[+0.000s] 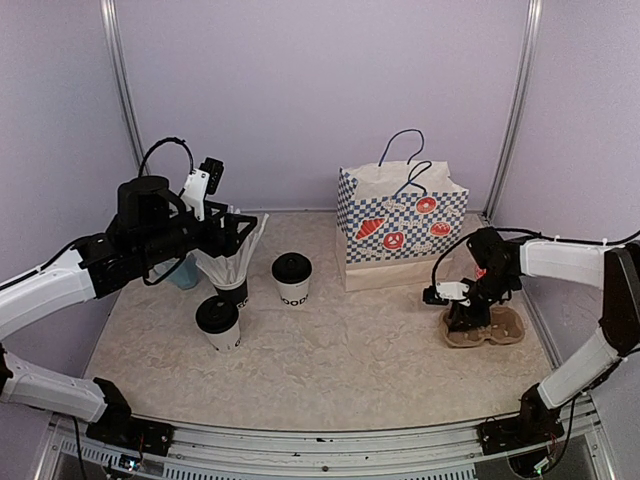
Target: Pack the takeout coffee
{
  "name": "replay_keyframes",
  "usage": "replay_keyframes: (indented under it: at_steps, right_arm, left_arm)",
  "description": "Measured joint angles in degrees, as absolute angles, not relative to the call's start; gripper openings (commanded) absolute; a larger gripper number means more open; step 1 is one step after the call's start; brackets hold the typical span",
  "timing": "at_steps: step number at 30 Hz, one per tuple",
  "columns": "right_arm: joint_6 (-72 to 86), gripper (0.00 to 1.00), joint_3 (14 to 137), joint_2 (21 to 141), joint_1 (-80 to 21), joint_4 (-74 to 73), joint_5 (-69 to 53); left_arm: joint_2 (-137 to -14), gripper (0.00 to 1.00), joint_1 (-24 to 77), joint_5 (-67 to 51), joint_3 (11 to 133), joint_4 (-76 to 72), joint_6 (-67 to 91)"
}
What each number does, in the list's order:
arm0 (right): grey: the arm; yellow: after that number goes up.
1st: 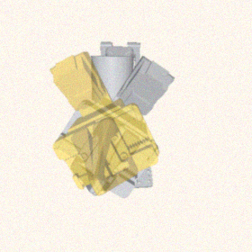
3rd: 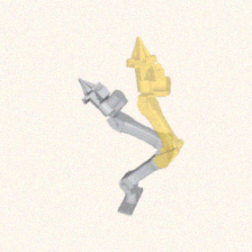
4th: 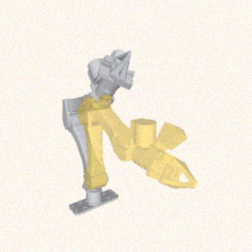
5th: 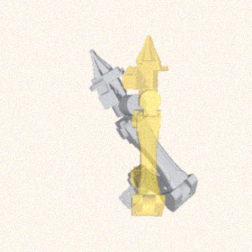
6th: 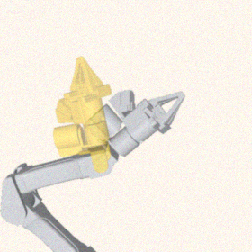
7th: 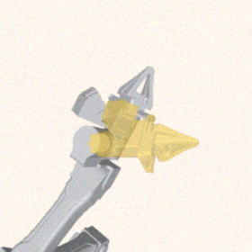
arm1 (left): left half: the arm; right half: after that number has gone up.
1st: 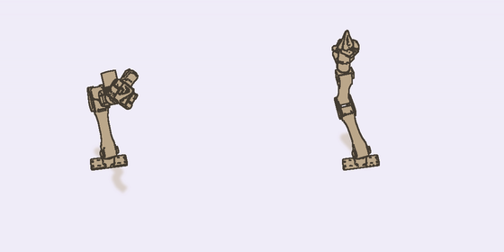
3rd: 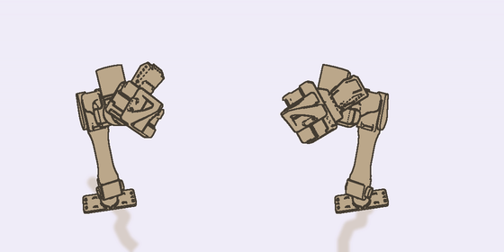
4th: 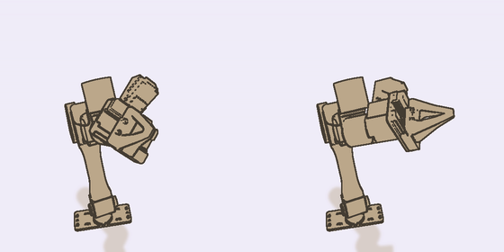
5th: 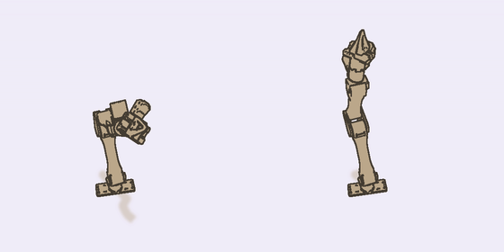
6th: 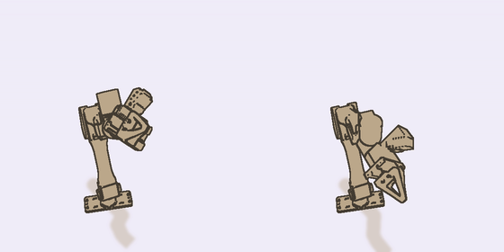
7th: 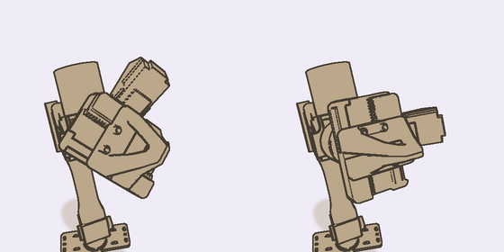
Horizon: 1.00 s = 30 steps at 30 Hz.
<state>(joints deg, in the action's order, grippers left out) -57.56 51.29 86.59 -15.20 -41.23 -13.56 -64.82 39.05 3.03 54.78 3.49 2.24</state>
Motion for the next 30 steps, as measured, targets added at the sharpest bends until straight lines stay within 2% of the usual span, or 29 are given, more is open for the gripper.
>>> replay_keyframes:
  at_steps: [3,9,12,14,30]
  right_arm:
    - [-57.76,0.40,51.18,83.26,-14.81,-43.53,-14.33]
    - [-60.62,0.43,51.11,78.85,-10.28,-48.71,-14.44]
    - [-63.18,0.52,51.11,78.98,-7.40,-51.42,-12.78]
    - [-65.01,0.54,51.11,78.96,-6.15,-52.64,-11.60]
    - [-71.11,0.46,51.68,81.01,-4.19,-53.43,-8.99]
  left_arm:
    - [-65.21,0.80,39.05,2.70,54.89,3.57,2.24]
    - [-66.19,0.79,39.11,1.52,55.46,4.51,2.24]
    - [-66.50,0.80,39.33,1.37,55.66,4.80,2.17]
    - [-66.61,0.80,39.46,1.02,55.66,4.89,2.09]
    - [-67.53,0.79,40.07,-1.10,55.68,5.58,1.76]
